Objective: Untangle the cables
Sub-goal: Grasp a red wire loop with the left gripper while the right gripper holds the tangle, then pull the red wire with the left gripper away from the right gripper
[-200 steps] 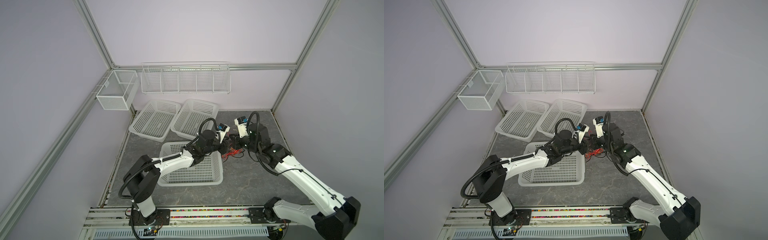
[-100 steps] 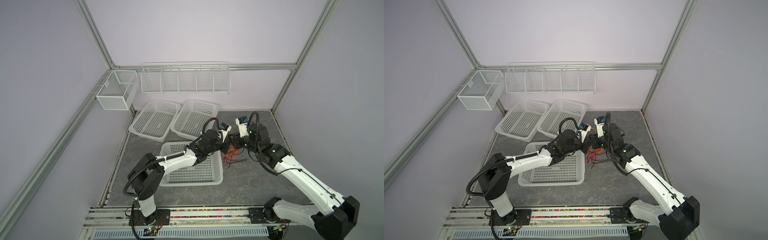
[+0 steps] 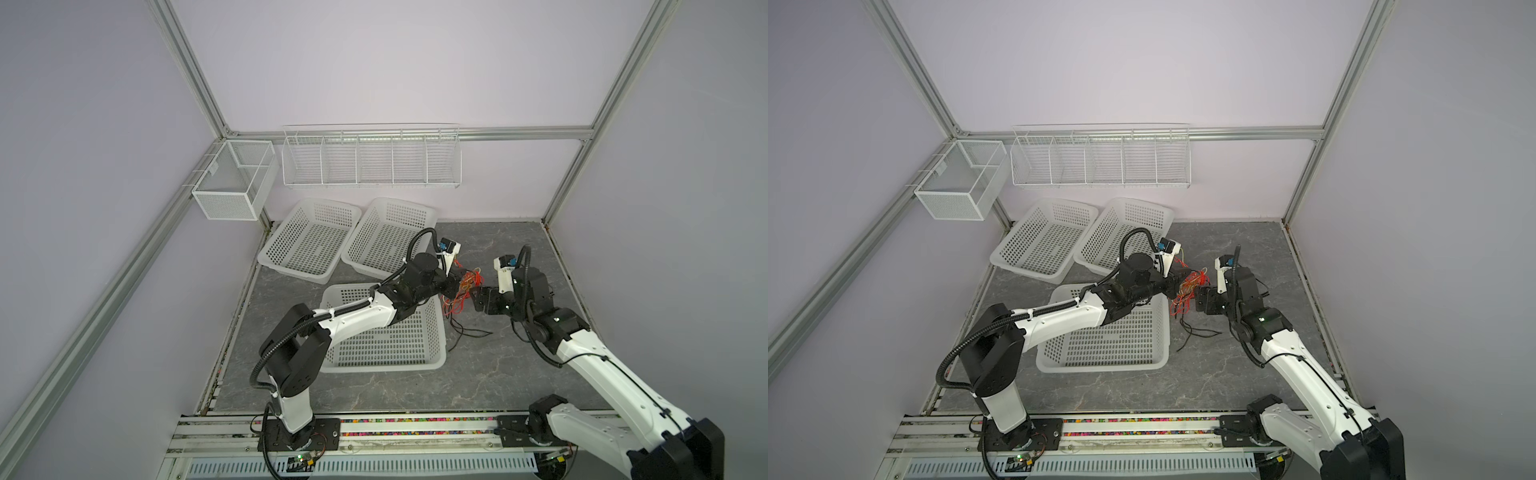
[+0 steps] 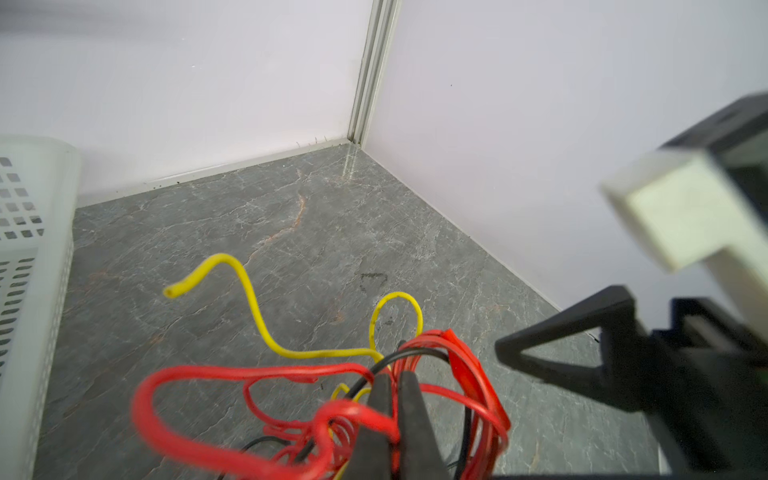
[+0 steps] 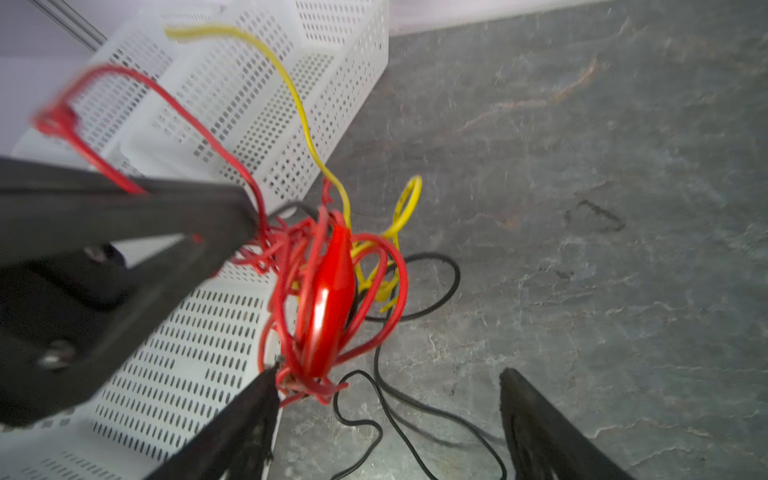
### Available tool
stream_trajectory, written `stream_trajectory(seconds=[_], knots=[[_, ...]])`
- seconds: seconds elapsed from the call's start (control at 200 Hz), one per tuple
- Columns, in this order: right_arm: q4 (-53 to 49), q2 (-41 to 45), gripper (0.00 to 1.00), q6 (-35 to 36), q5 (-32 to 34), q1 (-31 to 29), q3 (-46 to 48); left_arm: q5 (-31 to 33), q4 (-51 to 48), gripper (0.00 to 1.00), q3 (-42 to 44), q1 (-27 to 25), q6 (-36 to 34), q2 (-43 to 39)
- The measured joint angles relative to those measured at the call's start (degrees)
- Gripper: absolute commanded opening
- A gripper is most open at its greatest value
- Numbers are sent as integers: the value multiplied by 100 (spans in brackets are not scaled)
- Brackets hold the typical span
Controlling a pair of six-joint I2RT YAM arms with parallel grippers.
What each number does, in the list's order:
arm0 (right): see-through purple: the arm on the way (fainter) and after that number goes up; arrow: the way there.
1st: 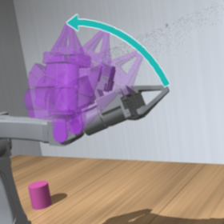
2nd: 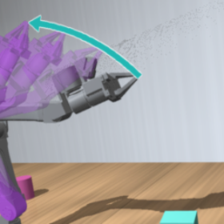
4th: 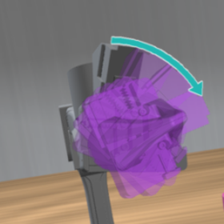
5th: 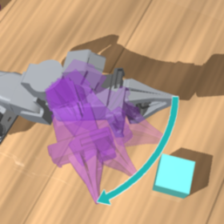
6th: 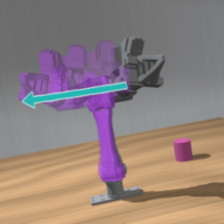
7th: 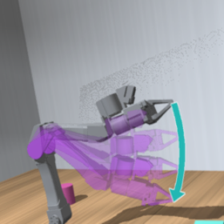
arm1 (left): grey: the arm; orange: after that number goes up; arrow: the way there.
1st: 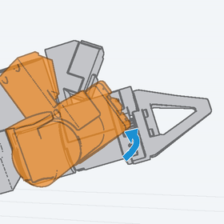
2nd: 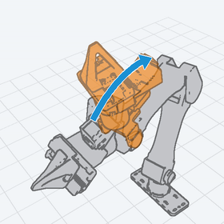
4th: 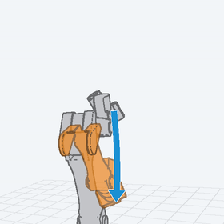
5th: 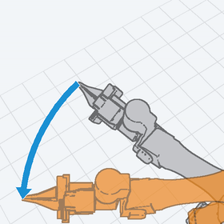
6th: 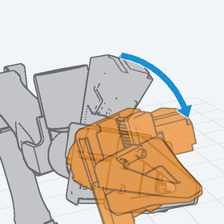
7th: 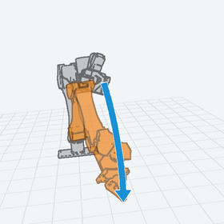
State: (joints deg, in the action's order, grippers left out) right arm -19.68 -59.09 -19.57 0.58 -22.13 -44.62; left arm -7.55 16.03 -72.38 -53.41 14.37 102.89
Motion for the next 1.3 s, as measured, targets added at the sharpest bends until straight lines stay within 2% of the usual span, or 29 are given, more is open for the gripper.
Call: stream_trajectory(seconds=[0.11, 0.175, 0.22, 0.275, 0.315, 0.345, 0.445, 0.635, 0.86, 1.035, 1.3], knots=[[234, -164, 81, -59, -282, 2, 87, -205, -9, 0, -22, 0, 20, 26], [494, -225, 75, -105, -398, 2, 116, -365, -33, 0, -22, 0, 22, 52], [658, -262, 63, -173, -452, 2, 127, -481, -76, 0, -22, 0, 24, 59], [835, -330, 40, -170, -472, 2, 129, -608, -122, 0, -22, 0, 26, 63], [922, -385, 28, -203, -461, 4, 129, -671, -153, 0, -22, 0, 37, 63], [953, -433, 23, -216, -439, 2, 127, -702, -166, 0, -22, 0, 42, 63], [962, -603, 16, -308, -229, 44, 127, -717, -258, 0, -22, 11, 39, 61], [802, -658, 8, -369, 267, 291, 308, -422, -616, 0, -22, 44, -28, -76], [339, -564, 7, -514, 946, 605, 479, 39, -798, 0, 42, 291, -111, -879], [282, -597, 7, -605, 1239, 673, 479, -50, -514, 0, 404, 675, 101, -1631], [286, -973, 6, -684, 1506, 752, 479, 37, -490, 0, 713, 824, 120, -2048]])
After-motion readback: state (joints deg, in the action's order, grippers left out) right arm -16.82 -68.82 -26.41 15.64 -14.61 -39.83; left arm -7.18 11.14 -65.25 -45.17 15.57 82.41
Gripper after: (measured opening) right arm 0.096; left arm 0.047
